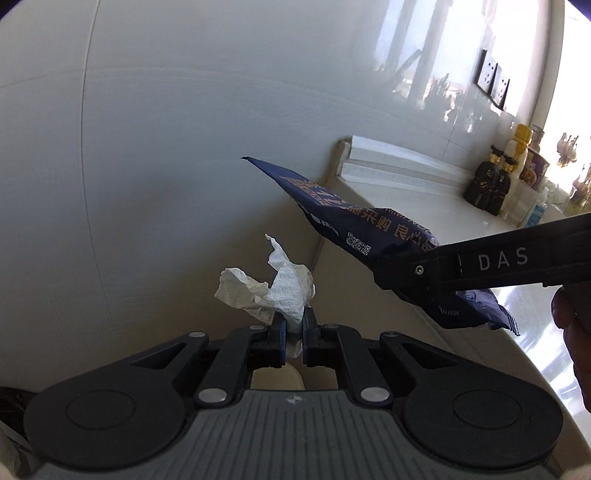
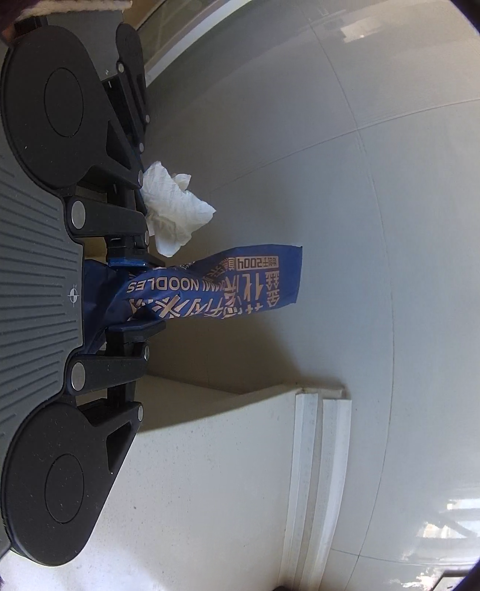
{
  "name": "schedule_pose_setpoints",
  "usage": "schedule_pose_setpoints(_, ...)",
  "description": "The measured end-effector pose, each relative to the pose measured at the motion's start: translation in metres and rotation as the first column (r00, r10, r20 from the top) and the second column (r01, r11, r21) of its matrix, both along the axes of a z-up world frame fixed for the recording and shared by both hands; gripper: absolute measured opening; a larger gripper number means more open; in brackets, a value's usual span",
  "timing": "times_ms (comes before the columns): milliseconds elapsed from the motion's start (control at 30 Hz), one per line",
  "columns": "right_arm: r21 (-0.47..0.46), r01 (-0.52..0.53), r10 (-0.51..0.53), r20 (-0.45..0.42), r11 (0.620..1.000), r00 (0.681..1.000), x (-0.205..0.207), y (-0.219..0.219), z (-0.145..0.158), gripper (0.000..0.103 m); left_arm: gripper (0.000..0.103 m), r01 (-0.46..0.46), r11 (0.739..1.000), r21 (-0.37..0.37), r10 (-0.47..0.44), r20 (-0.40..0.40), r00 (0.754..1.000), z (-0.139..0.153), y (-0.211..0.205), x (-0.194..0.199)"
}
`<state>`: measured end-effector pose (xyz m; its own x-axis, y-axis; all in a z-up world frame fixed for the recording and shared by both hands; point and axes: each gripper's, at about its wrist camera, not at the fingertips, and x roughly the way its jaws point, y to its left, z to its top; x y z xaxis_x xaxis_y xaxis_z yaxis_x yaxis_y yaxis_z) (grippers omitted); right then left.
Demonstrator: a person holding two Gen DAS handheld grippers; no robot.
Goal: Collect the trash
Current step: 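Carry the tissue and noodle packet down over the cream wastebasket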
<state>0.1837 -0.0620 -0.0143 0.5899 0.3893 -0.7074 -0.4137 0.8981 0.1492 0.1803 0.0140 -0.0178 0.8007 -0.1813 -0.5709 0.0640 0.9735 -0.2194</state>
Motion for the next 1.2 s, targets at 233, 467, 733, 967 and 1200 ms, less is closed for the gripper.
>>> schedule_pose_setpoints(233,-0.050,-0.064,0.062,-0.041,0.997,0.997,-0.001,0.028,-0.036,0.025,0.007,-0.045,0.998,-0.041,0.041,-0.080,0.996,-0.033,0.010,0.006)
schedule_pose_setpoints(467,-0.117,-0.105,0.093,-0.101,0.988,0.990,0.003,0.046,-0.070,0.025,0.007,-0.079,0.996,-0.028,0.074,-0.153,0.985,-0.066,0.020,0.011)
schedule_pose_setpoints(733,-0.210,-0.163,0.131,-0.160,0.964,0.978,0.001,0.061,-0.104,0.025,0.007,-0.099,0.995,-0.025,0.092,-0.218,0.972,-0.103,0.026,0.014)
schedule_pose_setpoints(967,-0.283,-0.217,0.159,-0.215,0.934,0.964,0.002,0.075,-0.126,0.025,0.007,-0.127,0.992,-0.014,0.119,-0.264,0.957,-0.129,0.028,0.011)
schedule_pose_setpoints(1200,-0.374,-0.275,0.151,-0.328,0.886,0.933,0.009,0.093,-0.160,0.026,0.007,-0.123,0.992,0.025,0.124,-0.356,0.926,-0.158,0.026,0.011)
